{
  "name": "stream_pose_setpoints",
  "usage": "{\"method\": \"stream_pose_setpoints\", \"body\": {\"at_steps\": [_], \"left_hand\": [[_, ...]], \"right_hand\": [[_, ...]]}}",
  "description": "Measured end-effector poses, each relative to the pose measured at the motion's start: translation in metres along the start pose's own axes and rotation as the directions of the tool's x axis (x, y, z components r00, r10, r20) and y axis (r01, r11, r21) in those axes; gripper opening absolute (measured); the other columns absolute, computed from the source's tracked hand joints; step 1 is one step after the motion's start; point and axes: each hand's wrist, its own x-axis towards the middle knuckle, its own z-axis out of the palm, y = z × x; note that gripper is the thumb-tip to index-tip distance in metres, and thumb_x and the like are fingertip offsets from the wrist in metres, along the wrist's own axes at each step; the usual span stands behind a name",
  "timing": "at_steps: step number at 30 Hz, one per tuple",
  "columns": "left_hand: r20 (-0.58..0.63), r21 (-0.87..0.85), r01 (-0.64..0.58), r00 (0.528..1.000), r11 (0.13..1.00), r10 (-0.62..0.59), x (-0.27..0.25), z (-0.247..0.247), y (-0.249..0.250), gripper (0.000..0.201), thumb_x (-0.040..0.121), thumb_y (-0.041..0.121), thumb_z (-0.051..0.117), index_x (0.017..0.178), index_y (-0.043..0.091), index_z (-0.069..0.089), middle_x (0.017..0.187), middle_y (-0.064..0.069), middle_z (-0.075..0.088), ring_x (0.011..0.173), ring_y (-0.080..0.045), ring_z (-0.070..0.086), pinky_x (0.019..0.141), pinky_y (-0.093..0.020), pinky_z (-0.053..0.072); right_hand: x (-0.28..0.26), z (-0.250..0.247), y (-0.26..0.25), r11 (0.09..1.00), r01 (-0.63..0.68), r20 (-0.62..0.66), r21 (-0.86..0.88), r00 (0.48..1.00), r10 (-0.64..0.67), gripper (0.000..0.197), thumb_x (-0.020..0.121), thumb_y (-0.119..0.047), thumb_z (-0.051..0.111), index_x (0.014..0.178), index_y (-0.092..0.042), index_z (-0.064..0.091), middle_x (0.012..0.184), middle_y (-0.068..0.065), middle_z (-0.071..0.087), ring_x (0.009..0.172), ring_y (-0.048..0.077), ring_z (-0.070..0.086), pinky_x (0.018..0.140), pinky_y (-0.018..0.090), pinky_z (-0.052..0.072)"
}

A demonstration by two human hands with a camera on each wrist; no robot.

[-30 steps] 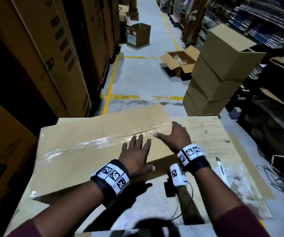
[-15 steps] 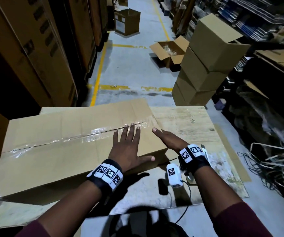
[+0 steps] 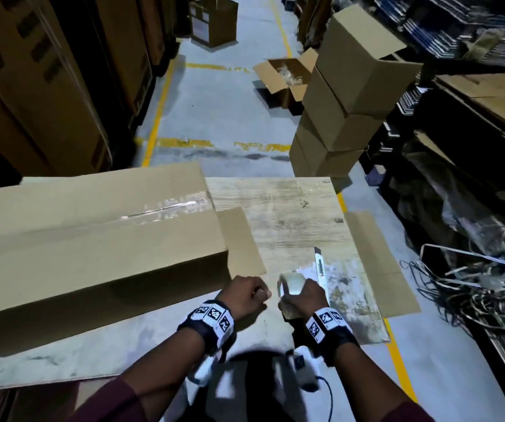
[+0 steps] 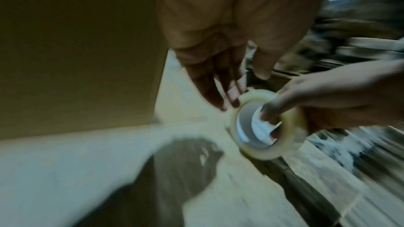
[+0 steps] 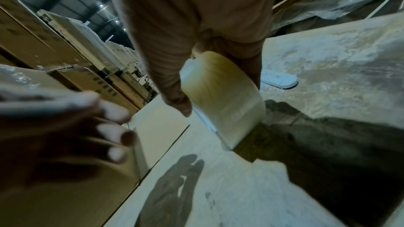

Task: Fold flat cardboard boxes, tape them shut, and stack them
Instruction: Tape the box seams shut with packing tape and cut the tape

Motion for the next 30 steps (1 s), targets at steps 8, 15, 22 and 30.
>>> {"method": "stream_pose_setpoints", "body": {"at_steps": [8, 15, 22, 30], "left_hand": [[0.339, -0.794, 0.496, 0.841, 0.351, -0.422, 0.061, 0.09, 0.018, 0.084, 0.078, 0.087, 0.043, 0.087, 0.007, 0.069, 0.074, -0.015, 0.069, 0.068, -0.024, 0.065, 0.069, -0.025, 0.054], [0.375, -0.924, 0.368, 0.824, -0.102, -0.424, 0.086, 0.091, 0.048, 0.033, 0.09, 0.036, 0.067, 0.108, 0.008, 0.068, 0.079, -0.004, 0.073, 0.07, -0.016, 0.068, 0.065, -0.027, 0.055], [0.287, -0.958, 0.25, 0.855, -0.142, -0.432, 0.092, 0.065, 0.065, 0.02, 0.092, 0.011, 0.069, 0.108, 0.002, 0.066, 0.081, -0.007, 0.075, 0.077, -0.019, 0.072, 0.067, -0.031, 0.062], [0.028, -0.976, 0.122, 0.894, 0.182, -0.447, 0.098, 0.014, 0.105, 0.009, 0.095, 0.006, 0.061, 0.098, -0.001, 0.065, 0.081, -0.009, 0.074, 0.075, -0.023, 0.071, 0.07, -0.029, 0.059]], "right_hand": [[-0.001, -0.007, 0.043, 0.961, 0.242, -0.087, 0.135, 0.969, -0.232, 0.036, 0.08, -0.039, 0.077, 0.101, -0.018, 0.056, 0.088, -0.005, 0.062, 0.078, 0.012, 0.063, 0.061, 0.023, 0.049], [-0.013, -0.036, 0.067, 0.844, 0.401, -0.119, 0.357, 0.916, -0.384, 0.042, 0.072, -0.034, 0.083, 0.106, -0.026, 0.059, 0.087, -0.002, 0.073, 0.074, 0.011, 0.072, 0.065, 0.041, 0.062], [-0.018, -0.07, 0.086, 0.773, 0.5, -0.172, 0.389, 0.864, -0.473, 0.041, 0.078, -0.027, 0.086, 0.108, -0.03, 0.058, 0.093, -0.005, 0.072, 0.078, 0.005, 0.071, 0.061, 0.015, 0.052], [-0.01, -0.111, 0.078, 0.709, 0.654, -0.306, 0.264, 0.754, -0.582, 0.051, 0.073, -0.022, 0.088, 0.112, -0.028, 0.056, 0.1, -0.007, 0.067, 0.087, 0.008, 0.065, 0.066, 0.017, 0.05]]}}
